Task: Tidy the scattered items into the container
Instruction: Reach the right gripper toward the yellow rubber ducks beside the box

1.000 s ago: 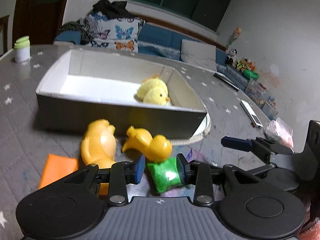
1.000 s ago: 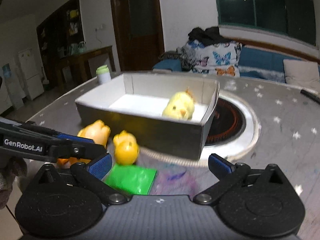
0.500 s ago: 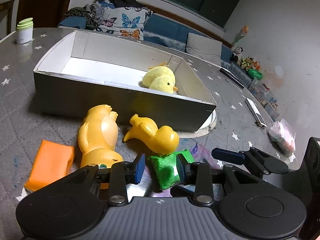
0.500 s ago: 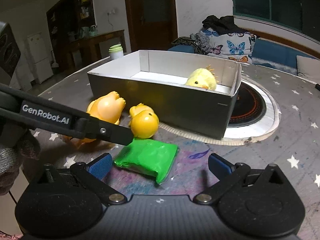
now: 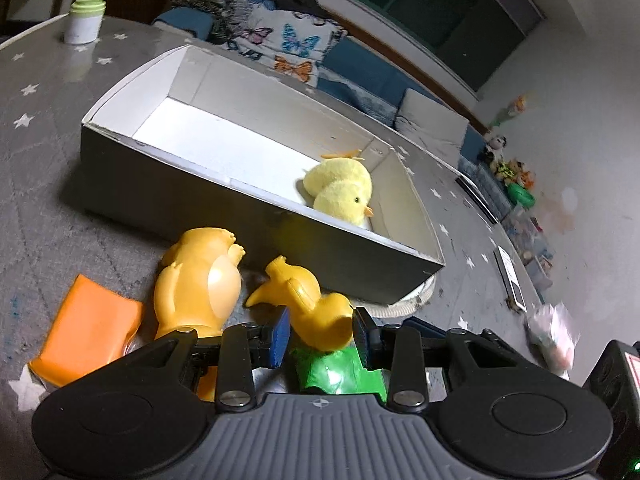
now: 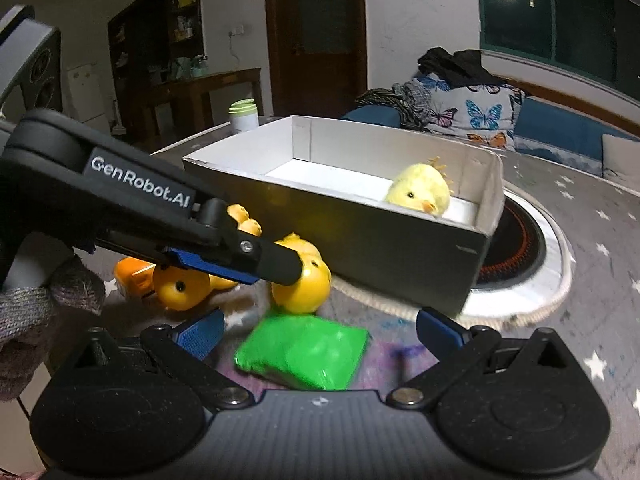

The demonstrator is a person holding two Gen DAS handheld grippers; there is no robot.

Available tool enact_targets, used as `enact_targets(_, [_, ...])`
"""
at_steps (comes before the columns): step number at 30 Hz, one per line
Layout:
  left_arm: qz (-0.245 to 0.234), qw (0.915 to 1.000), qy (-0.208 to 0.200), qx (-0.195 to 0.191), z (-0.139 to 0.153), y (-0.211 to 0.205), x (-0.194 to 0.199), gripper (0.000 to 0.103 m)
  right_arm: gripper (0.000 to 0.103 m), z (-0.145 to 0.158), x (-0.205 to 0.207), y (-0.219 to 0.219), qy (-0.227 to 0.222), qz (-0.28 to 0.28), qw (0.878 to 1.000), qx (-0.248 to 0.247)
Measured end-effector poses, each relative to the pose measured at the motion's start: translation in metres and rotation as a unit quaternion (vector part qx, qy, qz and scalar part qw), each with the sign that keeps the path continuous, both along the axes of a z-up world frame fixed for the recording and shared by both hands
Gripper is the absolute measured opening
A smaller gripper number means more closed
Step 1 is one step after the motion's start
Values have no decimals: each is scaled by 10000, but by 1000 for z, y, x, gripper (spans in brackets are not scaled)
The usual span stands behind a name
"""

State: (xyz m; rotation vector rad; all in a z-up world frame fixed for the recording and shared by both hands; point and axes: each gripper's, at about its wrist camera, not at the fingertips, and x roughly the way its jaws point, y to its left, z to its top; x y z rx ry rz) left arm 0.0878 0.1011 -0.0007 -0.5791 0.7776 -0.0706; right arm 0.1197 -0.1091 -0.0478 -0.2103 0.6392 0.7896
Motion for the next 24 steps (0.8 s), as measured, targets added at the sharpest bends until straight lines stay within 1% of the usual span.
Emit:
enact_targets(7, [293,9987,83,-409,0,12,0,37,103,0,8,15,157,305,9992,214])
enact_targets(10, [397,9976,141,-543,0,15,-1,38,103,-1,8,21,145,396,9989,206])
enact_targets(15, [583,9961,342,-563,0,13,0,38,103,-3,5,27,85,506,9986,128])
enact_targets(18, [620,9962,387,-466,2,8,2,38,103,-5,4,25,27,493,9987,88])
enact_targets(22, [459,9979,372,-272,4,5,0,37,103,-5,4,21,6,451,9990,70])
enact_targets(24, [380,9986,300,-229,8,8,-4,37,103,-5,3,18,1,406,9991,84])
